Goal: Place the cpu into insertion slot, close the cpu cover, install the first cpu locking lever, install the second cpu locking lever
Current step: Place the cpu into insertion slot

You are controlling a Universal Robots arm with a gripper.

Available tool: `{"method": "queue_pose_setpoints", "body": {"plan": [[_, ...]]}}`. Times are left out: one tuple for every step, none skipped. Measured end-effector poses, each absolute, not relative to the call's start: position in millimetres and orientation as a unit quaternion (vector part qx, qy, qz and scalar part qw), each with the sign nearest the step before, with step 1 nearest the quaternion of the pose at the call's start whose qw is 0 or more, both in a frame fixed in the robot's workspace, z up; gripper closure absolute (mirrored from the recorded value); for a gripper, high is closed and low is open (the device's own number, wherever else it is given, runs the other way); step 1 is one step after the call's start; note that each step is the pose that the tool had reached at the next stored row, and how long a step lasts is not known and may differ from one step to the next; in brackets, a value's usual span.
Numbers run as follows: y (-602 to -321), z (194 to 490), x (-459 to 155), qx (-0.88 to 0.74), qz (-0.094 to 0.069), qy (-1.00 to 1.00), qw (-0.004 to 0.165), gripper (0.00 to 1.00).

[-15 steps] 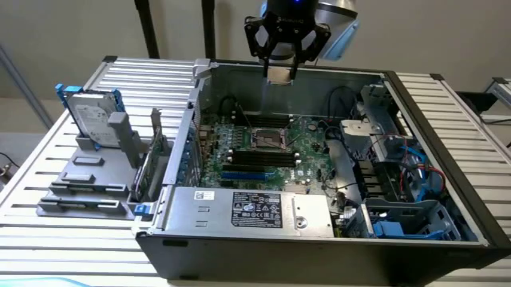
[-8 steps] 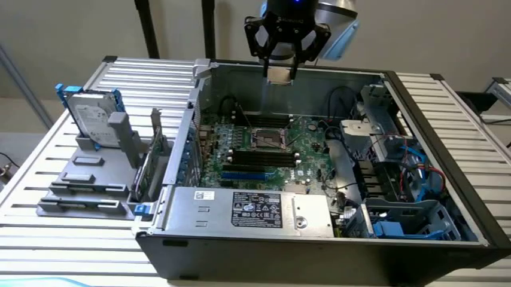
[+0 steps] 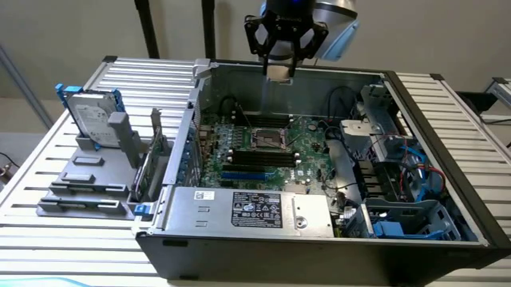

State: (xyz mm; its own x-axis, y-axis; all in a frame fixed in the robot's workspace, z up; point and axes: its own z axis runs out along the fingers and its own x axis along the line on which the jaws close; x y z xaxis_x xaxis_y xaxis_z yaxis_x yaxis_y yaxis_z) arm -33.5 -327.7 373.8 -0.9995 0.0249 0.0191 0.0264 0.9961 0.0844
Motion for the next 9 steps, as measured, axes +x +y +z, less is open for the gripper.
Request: {"method": "queue_pose_setpoints", "body": {"plan": [[-325.3, 372.7, -33.3, -0.013, -0.041, -0.999, 0.009, 0.45], [-323.2, 371.6, -33.0, -0.013, -0.039, -0.999, 0.009, 0.45], [-321.8, 370.4, -32.6, -0.013, -0.038, -0.999, 0.009, 0.45], [-321.4, 369.1, -31.7, -0.015, -0.038, -0.999, 0.009, 0.45], [-321.3, 368.0, -31.1, -0.020, -0.038, -0.999, 0.009, 0.45], [-321.3, 367.0, -30.8, -0.025, -0.038, -0.999, 0.008, 0.45], [-321.3, 366.1, -30.7, -0.032, -0.038, -0.999, 0.008, 0.45], [-321.3, 365.3, -30.6, -0.039, -0.038, -0.998, 0.008, 0.45], [-321.3, 364.4, -30.5, -0.048, -0.038, -0.998, 0.008, 0.45]]}}
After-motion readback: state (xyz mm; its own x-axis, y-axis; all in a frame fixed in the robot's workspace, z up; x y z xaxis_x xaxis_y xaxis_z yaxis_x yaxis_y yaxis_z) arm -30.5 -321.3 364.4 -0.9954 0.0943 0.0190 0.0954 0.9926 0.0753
